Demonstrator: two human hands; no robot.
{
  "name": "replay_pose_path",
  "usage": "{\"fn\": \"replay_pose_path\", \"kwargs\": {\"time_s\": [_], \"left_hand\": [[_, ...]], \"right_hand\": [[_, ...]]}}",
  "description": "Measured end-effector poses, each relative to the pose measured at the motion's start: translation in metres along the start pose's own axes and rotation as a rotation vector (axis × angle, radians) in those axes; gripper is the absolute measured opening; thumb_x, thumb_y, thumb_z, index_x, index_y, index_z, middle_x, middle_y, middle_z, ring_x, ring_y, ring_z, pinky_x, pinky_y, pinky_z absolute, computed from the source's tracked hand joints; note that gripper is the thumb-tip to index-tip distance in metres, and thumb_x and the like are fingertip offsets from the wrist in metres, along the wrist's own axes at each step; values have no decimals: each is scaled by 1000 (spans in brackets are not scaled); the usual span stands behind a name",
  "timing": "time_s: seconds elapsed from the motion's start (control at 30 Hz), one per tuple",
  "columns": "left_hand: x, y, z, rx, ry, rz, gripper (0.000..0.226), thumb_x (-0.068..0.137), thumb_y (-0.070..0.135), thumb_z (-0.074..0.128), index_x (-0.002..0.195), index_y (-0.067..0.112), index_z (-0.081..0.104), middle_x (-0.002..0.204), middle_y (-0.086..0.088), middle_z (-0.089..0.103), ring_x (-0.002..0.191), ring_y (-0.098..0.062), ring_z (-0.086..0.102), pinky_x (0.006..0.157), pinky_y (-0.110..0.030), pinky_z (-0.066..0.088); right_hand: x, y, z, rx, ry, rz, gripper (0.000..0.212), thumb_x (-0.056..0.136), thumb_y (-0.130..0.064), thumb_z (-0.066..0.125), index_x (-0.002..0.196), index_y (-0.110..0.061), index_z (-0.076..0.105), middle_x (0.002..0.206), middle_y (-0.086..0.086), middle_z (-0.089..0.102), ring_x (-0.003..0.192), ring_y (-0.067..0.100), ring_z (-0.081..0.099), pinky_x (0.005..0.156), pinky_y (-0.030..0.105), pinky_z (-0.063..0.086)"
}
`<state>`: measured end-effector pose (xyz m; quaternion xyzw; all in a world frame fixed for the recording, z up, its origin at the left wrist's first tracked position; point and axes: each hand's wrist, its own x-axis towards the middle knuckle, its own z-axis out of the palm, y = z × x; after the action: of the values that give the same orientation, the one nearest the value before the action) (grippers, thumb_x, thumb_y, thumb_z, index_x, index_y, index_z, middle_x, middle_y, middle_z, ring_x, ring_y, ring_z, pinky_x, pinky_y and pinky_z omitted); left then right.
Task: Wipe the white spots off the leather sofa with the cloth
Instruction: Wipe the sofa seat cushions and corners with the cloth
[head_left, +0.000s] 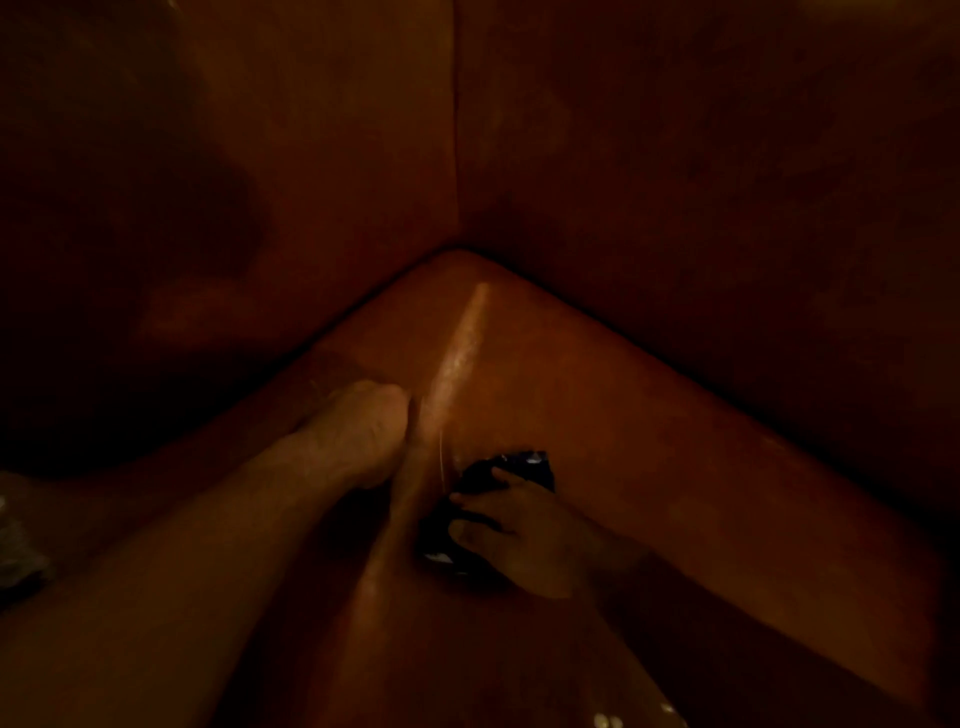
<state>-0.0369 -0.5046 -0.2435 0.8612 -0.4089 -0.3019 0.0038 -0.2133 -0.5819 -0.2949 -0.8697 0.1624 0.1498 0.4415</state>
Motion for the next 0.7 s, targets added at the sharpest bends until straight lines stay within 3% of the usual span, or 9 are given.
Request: {"fn": "replay_pose_path", "kwargs": {"time_s": [0.07, 0.13, 0.2, 0.27, 0.33, 0.47, 0.57, 0.63, 0.7], "left_hand": [[-6, 1, 6, -35, 8, 19, 22, 88, 13, 52, 105, 20, 65, 102, -2, 65, 91, -20, 62, 84, -38, 55], [-10, 0, 10, -107, 29, 19, 15, 87, 21, 57, 97, 27, 66, 91, 5, 63, 79, -15, 59, 77, -36, 55], [-10, -2, 12, -126, 40, 3, 12, 89, 25, 55, 94, 32, 64, 80, 12, 56, 67, -7, 51, 66, -28, 49], [-14, -9, 9, -58, 80, -79, 14, 91, 20, 53, 98, 27, 63, 86, 9, 57, 71, -9, 52, 66, -27, 46], [-14, -8, 7, 28, 97, -153, 19, 91, 13, 52, 107, 20, 61, 105, -3, 61, 90, -20, 59, 75, -33, 49], [-14, -12, 8, 51, 101, -211, 21, 90, 11, 53, 108, 16, 62, 107, -7, 62, 95, -27, 62, 75, -36, 52], [-8, -25, 5, 65, 137, -282, 23, 88, 12, 54, 110, 13, 61, 113, -11, 61, 102, -31, 61, 83, -41, 53], [-5, -32, 3, 60, 177, -306, 19, 89, 10, 53, 104, 11, 62, 107, -11, 62, 98, -31, 62, 77, -38, 50], [-3, -41, 4, 34, 227, -328, 14, 89, 9, 51, 97, 9, 63, 92, -9, 61, 87, -30, 61, 69, -35, 47]], "right_hand": [[-11, -4, -4, 295, 75, 106, 26, 96, -35, 49, 84, -25, 70, 88, -7, 71, 83, 5, 65, 87, 29, 47], [-13, -8, -13, 681, 214, 215, 23, 95, -25, 53, 80, -19, 70, 72, -4, 72, 62, 9, 66, 63, 25, 52], [-10, -3, -32, 871, 396, 239, 25, 95, -22, 50, 81, -12, 68, 64, -1, 70, 54, 12, 63, 54, 21, 47], [-6, -9, -57, 869, 504, 170, 29, 96, -29, 48, 80, -17, 69, 69, 4, 69, 60, 21, 60, 60, 29, 43], [-4, -14, -78, 806, 606, 142, 28, 98, -35, 44, 88, -25, 68, 86, 8, 70, 72, 28, 63, 64, 36, 47], [15, -27, -87, 655, 633, 13, 25, 100, -32, 40, 105, -25, 64, 90, -2, 69, 78, 18, 64, 62, 24, 50], [58, -31, -66, 474, 601, -5, 36, 97, -43, 40, 116, -22, 62, 102, -1, 71, 94, 17, 67, 85, 37, 53], [84, -30, -51, 333, 518, 13, 46, 94, -54, 35, 126, -28, 55, 121, 1, 63, 113, 23, 58, 103, 48, 41], [100, -27, -37, 127, 390, 99, 47, 98, -48, 29, 139, -28, 42, 145, 0, 42, 137, 28, 31, 117, 47, 13]]}}
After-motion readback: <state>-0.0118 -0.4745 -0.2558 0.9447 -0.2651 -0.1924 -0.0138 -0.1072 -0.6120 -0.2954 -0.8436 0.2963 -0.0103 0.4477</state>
